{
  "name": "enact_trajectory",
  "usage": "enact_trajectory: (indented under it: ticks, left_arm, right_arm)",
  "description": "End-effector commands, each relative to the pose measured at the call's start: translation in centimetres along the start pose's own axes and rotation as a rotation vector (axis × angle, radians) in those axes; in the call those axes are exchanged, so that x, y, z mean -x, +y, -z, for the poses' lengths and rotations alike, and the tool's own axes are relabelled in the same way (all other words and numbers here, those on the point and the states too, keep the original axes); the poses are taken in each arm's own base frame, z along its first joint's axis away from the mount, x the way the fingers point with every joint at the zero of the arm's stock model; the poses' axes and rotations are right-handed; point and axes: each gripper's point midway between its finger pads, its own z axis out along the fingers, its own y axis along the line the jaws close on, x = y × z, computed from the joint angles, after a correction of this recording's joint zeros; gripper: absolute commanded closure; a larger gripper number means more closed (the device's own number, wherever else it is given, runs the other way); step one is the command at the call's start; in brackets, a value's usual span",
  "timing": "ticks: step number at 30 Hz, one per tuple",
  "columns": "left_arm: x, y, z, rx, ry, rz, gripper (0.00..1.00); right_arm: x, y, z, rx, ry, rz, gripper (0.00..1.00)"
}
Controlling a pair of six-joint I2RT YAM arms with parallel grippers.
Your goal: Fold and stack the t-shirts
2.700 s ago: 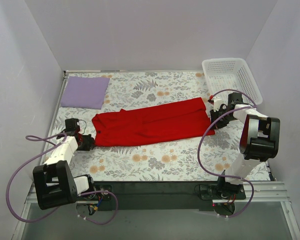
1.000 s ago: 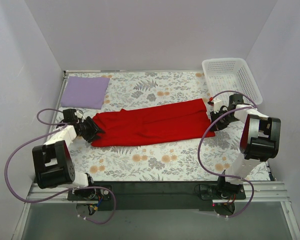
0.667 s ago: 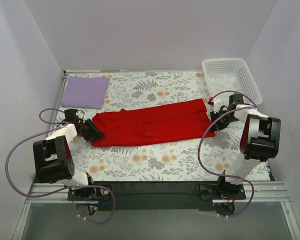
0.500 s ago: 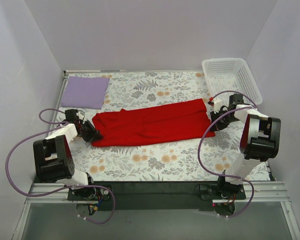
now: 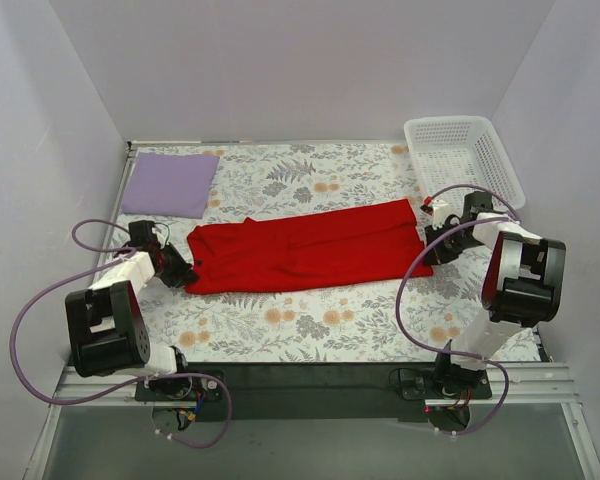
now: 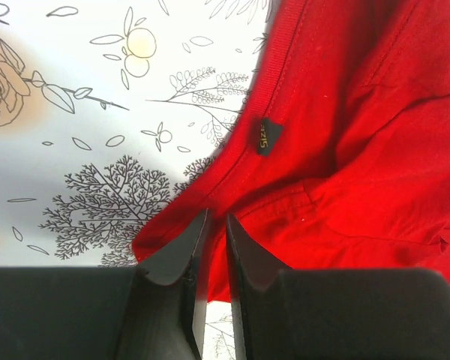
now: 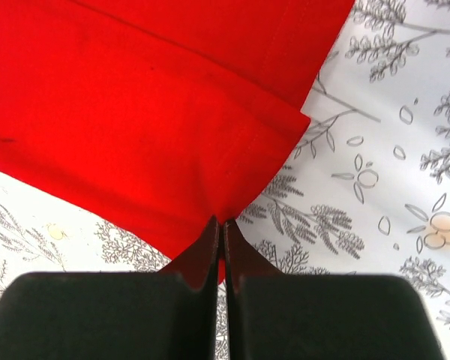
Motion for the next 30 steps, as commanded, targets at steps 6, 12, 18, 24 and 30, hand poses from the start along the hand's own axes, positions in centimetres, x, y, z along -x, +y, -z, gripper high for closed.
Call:
enact_trajectory:
  ticks: [6,12,18,24,30]
  left_arm:
    - [5.4,-4.6,7.2,-0.139,-0.326,-0.078,0.65]
    - [7.1,-5.6,11.9,-0.164,-0.515,-0.081,0.32]
    - [4.6,-5.3,10.8,-0.202,-0.435,-0.057,0.3]
    - [2.2,-6.1,9.6,-0.293,-0.336,0.017,0.32]
    - [2.3,-6.9,10.7,-0.327,-0.347,-0.072,0.36]
  right_arm:
    - [-1.4,-0.3,2.7,-0.095,0.029,0.066,0.77]
    - [1.0,-0.8,6.0,-0.188,-0.033,0.152,0.58]
    - [4.3,9.0,6.5,0.226,-0.199,0.493,0.48]
    - [5.9,20.0,4.2,0.504,-0.269,0.911,0.38]
    - [18.1,24.3,-1.2,0.554,-0.209,0.706,0.37]
